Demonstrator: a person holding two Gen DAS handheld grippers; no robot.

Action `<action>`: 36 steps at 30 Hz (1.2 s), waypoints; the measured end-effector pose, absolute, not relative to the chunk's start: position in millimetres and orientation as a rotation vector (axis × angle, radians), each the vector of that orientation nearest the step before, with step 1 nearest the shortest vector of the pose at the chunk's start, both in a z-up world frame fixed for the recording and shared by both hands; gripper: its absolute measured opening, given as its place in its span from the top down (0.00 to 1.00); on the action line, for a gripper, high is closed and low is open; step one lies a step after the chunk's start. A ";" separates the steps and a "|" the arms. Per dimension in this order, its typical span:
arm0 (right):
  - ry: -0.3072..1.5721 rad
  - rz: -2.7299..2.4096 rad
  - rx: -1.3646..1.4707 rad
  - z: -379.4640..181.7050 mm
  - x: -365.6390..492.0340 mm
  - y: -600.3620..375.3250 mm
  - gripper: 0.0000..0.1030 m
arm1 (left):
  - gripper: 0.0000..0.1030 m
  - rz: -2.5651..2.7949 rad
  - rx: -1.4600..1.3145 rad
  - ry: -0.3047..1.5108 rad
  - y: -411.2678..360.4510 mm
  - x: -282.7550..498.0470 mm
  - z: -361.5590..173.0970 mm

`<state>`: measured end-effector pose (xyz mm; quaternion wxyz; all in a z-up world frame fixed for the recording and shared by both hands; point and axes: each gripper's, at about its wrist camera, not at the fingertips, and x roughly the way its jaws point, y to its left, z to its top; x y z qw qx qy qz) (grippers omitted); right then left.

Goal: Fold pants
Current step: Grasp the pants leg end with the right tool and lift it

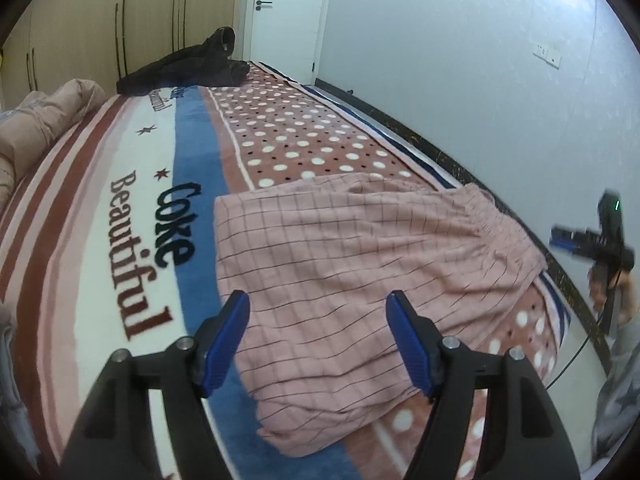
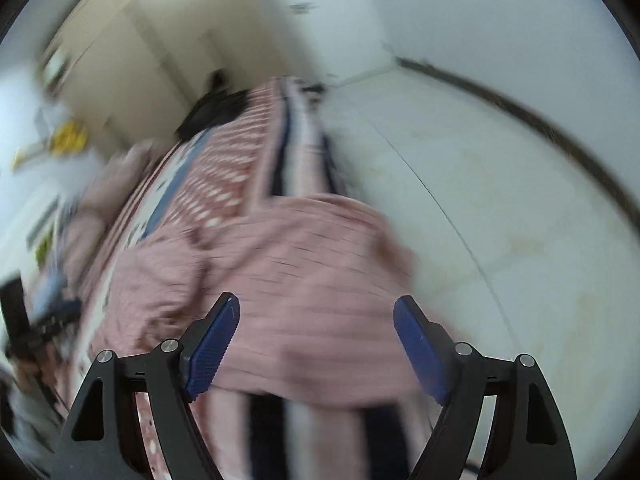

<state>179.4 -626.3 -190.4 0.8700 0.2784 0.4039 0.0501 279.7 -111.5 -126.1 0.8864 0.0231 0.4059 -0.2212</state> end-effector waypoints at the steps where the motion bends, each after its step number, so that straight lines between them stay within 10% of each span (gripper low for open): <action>1: 0.845 0.110 0.655 -202.4 171.9 -640.8 0.24 | 0.35 -0.456 0.044 0.848 -114.1 280.9 -126.2; 12: 0.827 0.270 1.171 -305.8 142.6 -658.9 0.19 | 0.35 -0.403 0.042 0.896 -133.6 283.2 -132.1; 27: 0.819 0.057 1.402 -312.4 192.2 -655.9 0.17 | 0.35 -0.388 0.019 0.878 -131.9 288.4 -124.8; 36: 0.709 0.032 1.294 -276.2 217.3 -643.7 0.77 | 0.35 -0.357 -0.007 0.849 -105.6 287.0 -116.7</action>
